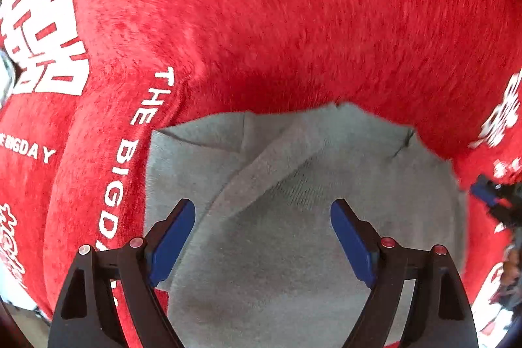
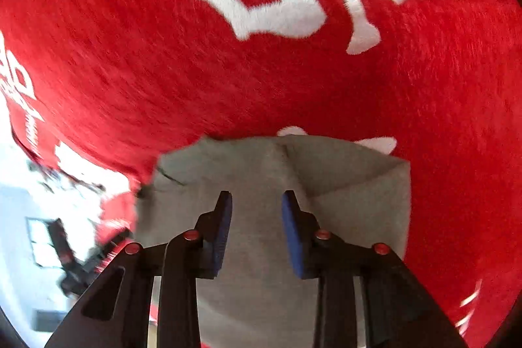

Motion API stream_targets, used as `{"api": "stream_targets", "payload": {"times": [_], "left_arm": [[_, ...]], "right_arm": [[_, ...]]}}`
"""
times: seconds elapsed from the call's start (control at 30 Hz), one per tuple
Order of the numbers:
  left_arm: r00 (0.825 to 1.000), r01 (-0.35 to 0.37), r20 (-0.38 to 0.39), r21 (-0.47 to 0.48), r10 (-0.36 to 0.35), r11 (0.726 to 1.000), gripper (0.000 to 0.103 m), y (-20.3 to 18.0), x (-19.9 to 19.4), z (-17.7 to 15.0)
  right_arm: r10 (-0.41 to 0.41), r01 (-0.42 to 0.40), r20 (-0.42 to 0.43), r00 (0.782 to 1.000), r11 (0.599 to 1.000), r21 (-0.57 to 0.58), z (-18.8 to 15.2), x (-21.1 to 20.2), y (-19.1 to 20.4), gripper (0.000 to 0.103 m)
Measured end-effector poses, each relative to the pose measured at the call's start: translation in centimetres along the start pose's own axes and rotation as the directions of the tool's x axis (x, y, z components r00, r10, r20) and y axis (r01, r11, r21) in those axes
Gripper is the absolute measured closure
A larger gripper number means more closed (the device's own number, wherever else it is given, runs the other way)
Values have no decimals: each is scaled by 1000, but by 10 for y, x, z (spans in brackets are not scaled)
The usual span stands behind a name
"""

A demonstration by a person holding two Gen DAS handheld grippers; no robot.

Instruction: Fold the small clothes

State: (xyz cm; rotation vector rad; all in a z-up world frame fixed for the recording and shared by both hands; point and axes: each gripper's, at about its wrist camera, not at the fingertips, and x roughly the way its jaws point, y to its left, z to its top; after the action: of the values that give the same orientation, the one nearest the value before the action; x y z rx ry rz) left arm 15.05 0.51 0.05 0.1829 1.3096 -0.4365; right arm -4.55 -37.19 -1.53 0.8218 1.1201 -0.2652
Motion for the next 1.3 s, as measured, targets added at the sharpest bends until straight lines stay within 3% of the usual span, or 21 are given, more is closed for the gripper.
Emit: {"api": "stream_targets", "payload": {"times": [0.07, 0.17, 0.2, 0.23, 0.27, 0.3, 0.33, 0.37, 0.47, 0.57, 0.63, 0.73, 0.83, 0.9, 0.93, 1.13, 1.23, 1.3], "left_arm": [[999, -54, 6, 13, 54, 998, 18, -6, 10, 2], [998, -65, 4, 4, 65, 998, 18, -6, 25, 13], [998, -58, -13, 9, 58, 998, 18, -5, 32, 17], [998, -58, -32, 15, 59, 998, 18, -5, 39, 19], [996, -72, -50, 25, 73, 997, 23, -5, 48, 22], [996, -71, -59, 33, 72, 997, 35, -5, 53, 23], [996, -53, -76, 32, 55, 998, 78, -4, 57, 25], [995, -43, -93, 21, 45, 999, 95, -3, 60, 27], [999, 2, -48, -68, -5, 998, 95, 14, 52, 34], [998, 4, -63, -118, -12, 993, 95, 28, 62, 37], [998, 0, -62, -143, -9, 990, 93, 33, 69, 38], [999, -20, -53, -190, 10, 982, 85, 40, 69, 44], [996, -89, -44, -190, 82, 978, 85, 55, 59, 49], [987, -157, -45, -164, 152, 974, 85, 61, 47, 48], [988, -152, -43, -156, 147, 976, 85, 64, 42, 47], [996, -80, -46, -81, 76, 994, 85, 51, 7, 9], [996, -42, -84, -77, 36, 996, 85, 45, 14, -22], [992, -54, -122, -80, 44, 995, 85, 48, 23, -42]], "right_arm": [[-37, 36, -23, 999, 999, -12, 1, 9, -12, 63], [-32, 31, -88, 996, 999, -20, -1, 24, -16, 65], [-57, 54, -95, 994, 998, -35, -2, 26, -13, 73], [-84, 80, -89, 992, 995, -54, -3, 27, -9, 97], [-94, 90, -74, 993, 994, -62, -3, 24, -4, 96], [-88, 84, -46, 995, 994, -69, -3, 17, -2, 96], [-85, 83, -18, 996, 993, -82, -2, 9, 5, 97], [-86, 86, 9, 996, 991, -100, 0, 2, 8, 97], [-101, 102, 16, 995, 988, -117, 4, 5, 5, 97], [-129, 127, -25, 991, 990, -61, 3, 28, -13, 97], [-95, 95, -12, 995, 995, -3, 0, 28, -26, 97], [-106, 107, -14, 994, 993, 46, -3, 15, -35, 95], [-208, 208, 3, 978, 978, 14, -3, -6, -33, 95], [-186, 186, 16, 982, 983, 4, -9, -23, -32, 95], [-164, 164, 15, 986, 987, -1, -10, -30, -32, 95], [-92, 86, -45, 995, 991, -105, -65, -52, -6, 95], [-137, 123, -100, 986, 983, -134, -95, -39, -2, 95], [-182, 165, -129, 975, 978, -128, -109, -29, -11, 95]]}}
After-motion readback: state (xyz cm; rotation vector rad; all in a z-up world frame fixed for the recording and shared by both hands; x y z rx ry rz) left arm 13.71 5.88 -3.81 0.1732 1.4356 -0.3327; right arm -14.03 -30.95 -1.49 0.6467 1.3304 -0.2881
